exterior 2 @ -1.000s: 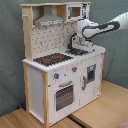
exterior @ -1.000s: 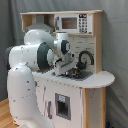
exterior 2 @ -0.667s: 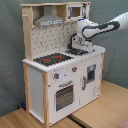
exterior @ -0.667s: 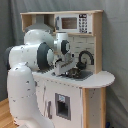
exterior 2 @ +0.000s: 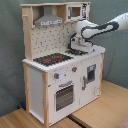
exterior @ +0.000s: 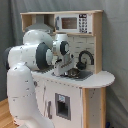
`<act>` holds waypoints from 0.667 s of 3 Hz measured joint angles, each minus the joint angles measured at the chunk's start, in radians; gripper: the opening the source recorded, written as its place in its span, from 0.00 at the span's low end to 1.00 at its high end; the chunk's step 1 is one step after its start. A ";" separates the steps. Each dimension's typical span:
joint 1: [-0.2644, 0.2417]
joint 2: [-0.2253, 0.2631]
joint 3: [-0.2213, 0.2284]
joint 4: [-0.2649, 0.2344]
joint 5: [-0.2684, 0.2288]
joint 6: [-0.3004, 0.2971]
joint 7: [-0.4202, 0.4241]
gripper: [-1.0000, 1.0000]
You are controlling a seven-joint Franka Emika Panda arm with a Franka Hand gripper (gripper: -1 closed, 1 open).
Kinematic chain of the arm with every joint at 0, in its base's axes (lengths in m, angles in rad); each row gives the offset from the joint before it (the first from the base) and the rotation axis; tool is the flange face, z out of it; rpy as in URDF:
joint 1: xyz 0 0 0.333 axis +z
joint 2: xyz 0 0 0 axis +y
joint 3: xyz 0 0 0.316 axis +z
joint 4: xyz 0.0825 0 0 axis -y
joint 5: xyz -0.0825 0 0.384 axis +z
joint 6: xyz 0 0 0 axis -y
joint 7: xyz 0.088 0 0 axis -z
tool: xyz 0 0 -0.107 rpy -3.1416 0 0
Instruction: Play with the kitchen
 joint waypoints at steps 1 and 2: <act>-0.001 -0.006 0.000 0.000 0.006 0.008 -0.006 1.00; -0.007 -0.032 0.000 0.003 0.029 0.031 -0.025 1.00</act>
